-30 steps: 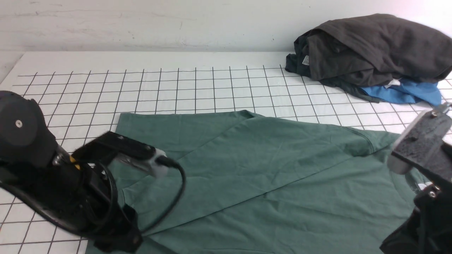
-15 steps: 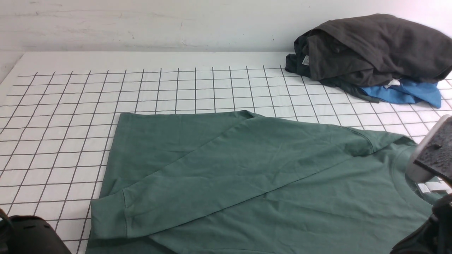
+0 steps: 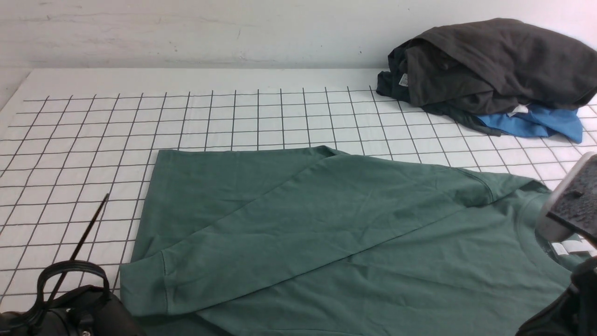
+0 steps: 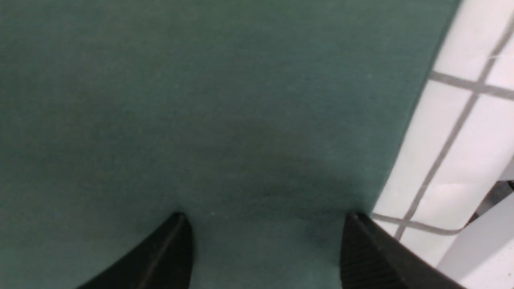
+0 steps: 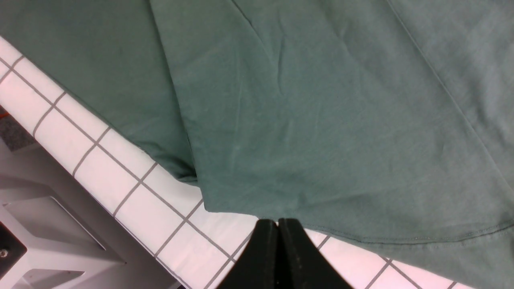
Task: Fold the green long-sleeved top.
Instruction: Use both arms simultaneously to clamp the lower edge of the clothing fabric
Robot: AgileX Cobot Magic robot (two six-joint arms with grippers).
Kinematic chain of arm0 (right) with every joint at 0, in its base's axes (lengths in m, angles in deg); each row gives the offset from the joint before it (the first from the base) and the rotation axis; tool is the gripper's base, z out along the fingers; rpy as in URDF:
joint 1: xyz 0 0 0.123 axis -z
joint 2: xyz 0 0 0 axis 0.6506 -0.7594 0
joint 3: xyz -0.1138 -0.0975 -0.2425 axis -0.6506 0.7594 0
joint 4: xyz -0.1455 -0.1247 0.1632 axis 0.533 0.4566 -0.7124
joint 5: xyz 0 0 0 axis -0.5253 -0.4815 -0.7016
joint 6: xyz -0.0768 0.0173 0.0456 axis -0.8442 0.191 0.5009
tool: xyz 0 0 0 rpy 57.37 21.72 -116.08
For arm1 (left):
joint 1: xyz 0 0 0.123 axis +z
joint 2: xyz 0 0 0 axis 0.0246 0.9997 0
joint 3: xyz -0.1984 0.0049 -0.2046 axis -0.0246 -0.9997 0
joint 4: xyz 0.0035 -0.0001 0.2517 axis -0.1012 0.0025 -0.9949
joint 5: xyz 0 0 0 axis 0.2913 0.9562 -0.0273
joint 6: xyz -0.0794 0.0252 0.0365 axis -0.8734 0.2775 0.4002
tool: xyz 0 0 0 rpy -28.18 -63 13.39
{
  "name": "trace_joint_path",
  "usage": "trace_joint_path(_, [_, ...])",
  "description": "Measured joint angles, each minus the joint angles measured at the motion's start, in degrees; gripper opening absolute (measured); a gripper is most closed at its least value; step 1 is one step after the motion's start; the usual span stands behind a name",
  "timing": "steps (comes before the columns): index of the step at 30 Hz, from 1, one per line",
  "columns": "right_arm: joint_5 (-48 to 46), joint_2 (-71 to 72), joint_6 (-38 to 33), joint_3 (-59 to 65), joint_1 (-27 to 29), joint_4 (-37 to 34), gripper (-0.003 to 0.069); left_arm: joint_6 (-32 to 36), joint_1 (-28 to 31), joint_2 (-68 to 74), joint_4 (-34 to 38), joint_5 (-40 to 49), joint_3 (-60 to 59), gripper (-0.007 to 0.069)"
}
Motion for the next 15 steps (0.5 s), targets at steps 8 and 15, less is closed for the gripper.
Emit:
trace_joint_path(8, [0.0,0.0,-0.4,0.0,0.0,0.0,-0.0008,-0.1,-2.8,-0.1,-0.4,4.7,1.4,0.0466])
trace_joint_path(15, [0.0,0.0,-1.5,0.0,0.0,0.0,-0.0008,-0.6,-5.7,-2.5,-3.0,4.1,-0.7,0.0466])
